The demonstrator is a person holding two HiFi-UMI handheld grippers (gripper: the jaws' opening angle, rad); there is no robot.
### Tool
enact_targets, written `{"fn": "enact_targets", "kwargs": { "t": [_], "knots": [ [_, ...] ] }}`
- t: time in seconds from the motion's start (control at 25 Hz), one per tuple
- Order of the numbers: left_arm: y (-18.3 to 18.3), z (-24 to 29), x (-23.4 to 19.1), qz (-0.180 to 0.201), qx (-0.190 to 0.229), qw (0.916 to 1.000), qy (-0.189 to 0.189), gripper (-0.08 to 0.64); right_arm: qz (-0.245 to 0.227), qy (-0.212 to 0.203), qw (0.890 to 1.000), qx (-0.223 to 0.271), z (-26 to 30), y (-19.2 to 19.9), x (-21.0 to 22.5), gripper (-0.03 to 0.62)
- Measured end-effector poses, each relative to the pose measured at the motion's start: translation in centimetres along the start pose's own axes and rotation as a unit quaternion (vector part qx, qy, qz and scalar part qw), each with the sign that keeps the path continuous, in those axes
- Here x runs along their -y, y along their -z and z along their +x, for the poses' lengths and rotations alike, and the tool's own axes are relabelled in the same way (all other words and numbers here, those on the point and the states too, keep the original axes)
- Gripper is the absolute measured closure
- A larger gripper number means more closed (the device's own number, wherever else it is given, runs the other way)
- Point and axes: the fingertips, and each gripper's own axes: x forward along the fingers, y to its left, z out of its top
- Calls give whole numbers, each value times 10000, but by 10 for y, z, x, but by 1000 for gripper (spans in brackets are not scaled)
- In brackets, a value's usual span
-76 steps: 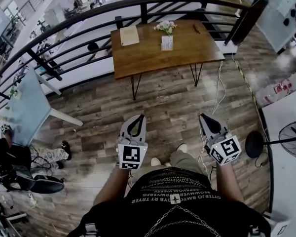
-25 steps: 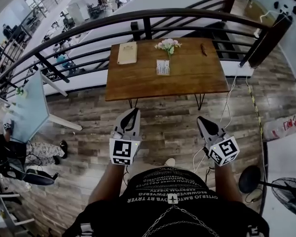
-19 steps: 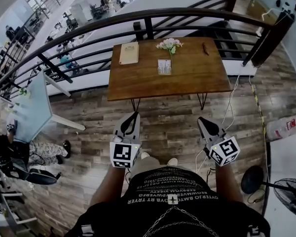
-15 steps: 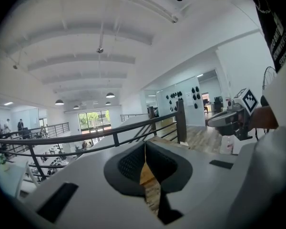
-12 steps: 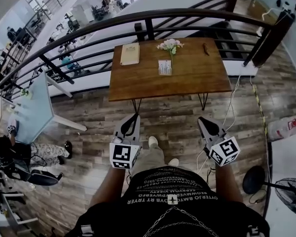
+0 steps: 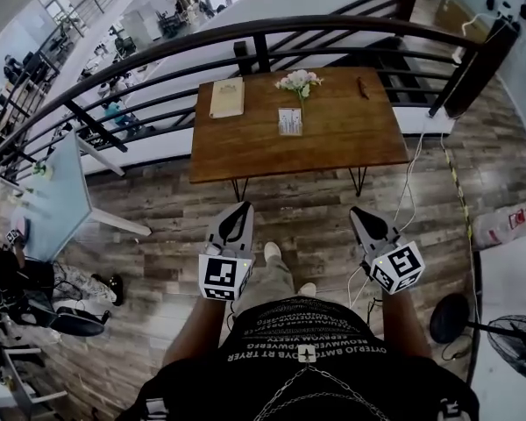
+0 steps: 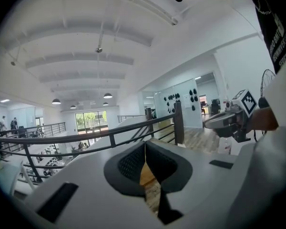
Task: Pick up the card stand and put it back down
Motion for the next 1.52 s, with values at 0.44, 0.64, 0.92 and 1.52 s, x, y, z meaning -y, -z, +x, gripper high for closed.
{"fn": "enact_targets", "kwargs": {
  "t": [0.44, 0.64, 0.92, 1.52],
  "knots": [
    [6, 27, -25, -161, -125, 9998, 4, 531, 4, -69, 9999, -139, 36, -3, 9, 578],
    [5, 50, -35, -161, -123, 9997, 102, 531, -9, -14, 9999, -147, 55, -10, 25, 578],
    [9, 89, -54, -132, -209, 9993, 281, 531, 115, -17, 9995, -279, 95, -4, 39, 578],
    [6, 171, -115, -161, -285, 9976, 608, 531, 89, -48, 9984, -554, 192, -16, 68, 578]
  ]
}}
